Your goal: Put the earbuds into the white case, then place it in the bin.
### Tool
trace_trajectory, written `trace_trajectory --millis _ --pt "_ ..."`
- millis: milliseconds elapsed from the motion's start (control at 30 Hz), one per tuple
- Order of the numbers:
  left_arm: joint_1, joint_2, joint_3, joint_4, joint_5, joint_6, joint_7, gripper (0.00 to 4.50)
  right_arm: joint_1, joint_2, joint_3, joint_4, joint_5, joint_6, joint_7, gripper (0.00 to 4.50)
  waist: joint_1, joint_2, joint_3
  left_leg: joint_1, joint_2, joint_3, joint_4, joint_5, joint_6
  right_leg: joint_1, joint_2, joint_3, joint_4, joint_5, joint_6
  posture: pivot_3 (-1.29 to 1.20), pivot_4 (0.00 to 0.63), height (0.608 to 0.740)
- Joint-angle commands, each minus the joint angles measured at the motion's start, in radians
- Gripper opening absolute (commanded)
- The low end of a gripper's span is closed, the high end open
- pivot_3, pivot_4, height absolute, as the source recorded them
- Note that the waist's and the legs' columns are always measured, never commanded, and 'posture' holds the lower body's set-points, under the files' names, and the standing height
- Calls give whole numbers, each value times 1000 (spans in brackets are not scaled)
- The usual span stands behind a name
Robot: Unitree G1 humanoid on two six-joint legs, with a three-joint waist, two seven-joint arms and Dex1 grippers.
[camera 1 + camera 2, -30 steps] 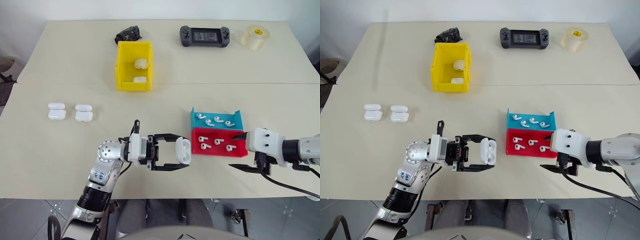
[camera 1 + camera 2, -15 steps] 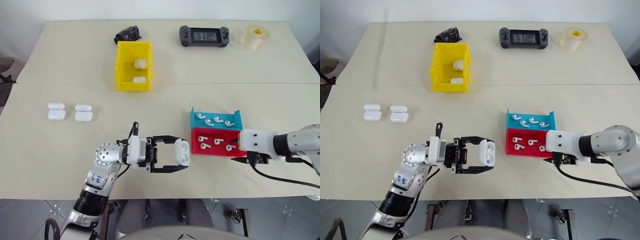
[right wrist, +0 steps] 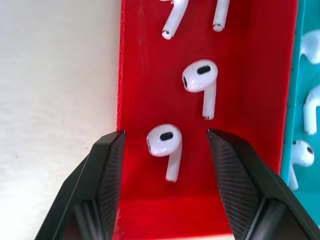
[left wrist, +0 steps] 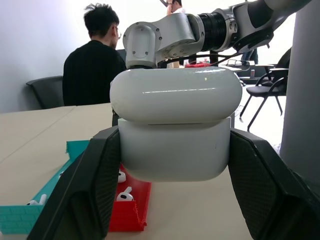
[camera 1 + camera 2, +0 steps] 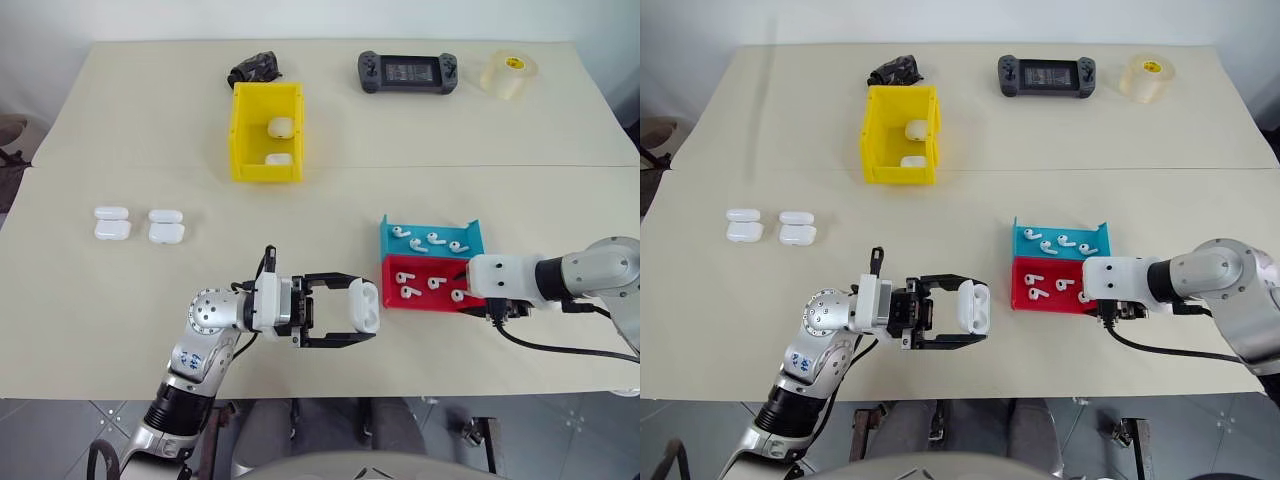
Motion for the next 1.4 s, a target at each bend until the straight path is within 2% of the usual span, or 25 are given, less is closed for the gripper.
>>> trace_trajectory --millis 33,433,533,700,733,1167,1400 --pt "7 2 -5 -53 -10 -9 12 2801 -20 6 2 14 -20 -29 11 2673 0 0 0 0 0 0 0 0 0 0 0 0 0 0 0 0 150 740" --pt "1 3 -3 -56 -8 -11 32 2801 -78 36 33 63 -56 -69 54 2673 -1 0 0 0 0 0 0 0 0 0 0 0 0 0 0 0 150 740" --pt "2 3 -1 -57 -8 -12 35 2801 -75 41 33 57 -57 -63 62 2081 -1 0 0 0 0 0 0 0 0 0 0 0 0 0 0 0 150 740" --pt "0 6 0 -54 -8 -15 36 2801 -67 38 32 51 -57 -54 77 498 -1 0 0 0 0 0 0 0 0 0 0 0 1 0 0 0 150 740" --pt "-1 6 1 -53 -9 -16 36 2801 -67 40 32 51 -59 -53 75 432 -1 0 0 0 0 0 0 0 0 0 0 0 1 0 0 0 150 740" --pt "-4 10 4 -50 -7 -17 38 2801 -71 54 9 29 -34 -14 65 432 -1 0 0 0 0 0 0 0 0 0 0 0 1 0 0 0 150 740" --pt "-12 20 24 -43 -19 -12 36 2801 -42 114 -231 -92 319 242 76 432 0 0 0 0 1 -1 0 0 0 0 0 -1 1 0 0 0 150 740"
